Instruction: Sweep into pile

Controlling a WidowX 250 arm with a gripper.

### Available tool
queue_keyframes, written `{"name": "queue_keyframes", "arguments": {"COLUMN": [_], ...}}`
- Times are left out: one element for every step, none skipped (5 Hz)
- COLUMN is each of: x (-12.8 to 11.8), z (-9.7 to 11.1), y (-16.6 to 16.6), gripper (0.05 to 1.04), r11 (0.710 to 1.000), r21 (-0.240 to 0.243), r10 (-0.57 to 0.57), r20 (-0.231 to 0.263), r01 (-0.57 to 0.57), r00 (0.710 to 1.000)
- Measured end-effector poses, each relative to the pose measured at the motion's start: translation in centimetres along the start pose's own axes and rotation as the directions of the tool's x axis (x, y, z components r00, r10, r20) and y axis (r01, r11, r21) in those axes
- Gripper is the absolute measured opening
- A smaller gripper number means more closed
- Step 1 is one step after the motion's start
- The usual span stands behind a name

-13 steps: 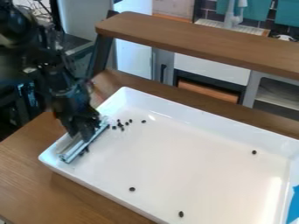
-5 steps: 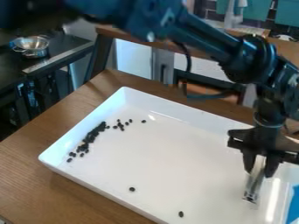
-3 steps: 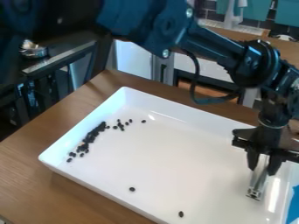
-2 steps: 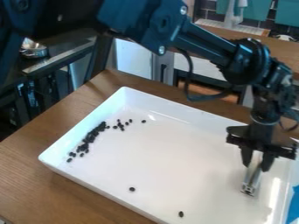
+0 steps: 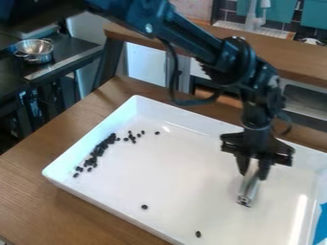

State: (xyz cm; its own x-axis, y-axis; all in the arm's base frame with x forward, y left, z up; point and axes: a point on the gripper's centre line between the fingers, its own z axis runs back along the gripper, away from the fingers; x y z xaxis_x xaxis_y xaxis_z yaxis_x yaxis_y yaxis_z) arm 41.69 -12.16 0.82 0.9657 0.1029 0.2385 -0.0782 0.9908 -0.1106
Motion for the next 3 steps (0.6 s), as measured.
{"name": "queue_keyframes", "arguments": {"x": [0.0,-0.2,0.1], "z": [0.3,0.5,0.8], "y": [2.2,4.8,7.7], "gripper": [0.347,0.347,0.347], "r11": [1.000,1.000,0.997], "r21": [-0.002,0.001,-0.009], "r10": [0.010,0.029,0.075], "r20": [0.011,0.007,0.006], "r01": [-0.010,-0.029,-0.075], "r00": [1.000,1.000,0.997]}}
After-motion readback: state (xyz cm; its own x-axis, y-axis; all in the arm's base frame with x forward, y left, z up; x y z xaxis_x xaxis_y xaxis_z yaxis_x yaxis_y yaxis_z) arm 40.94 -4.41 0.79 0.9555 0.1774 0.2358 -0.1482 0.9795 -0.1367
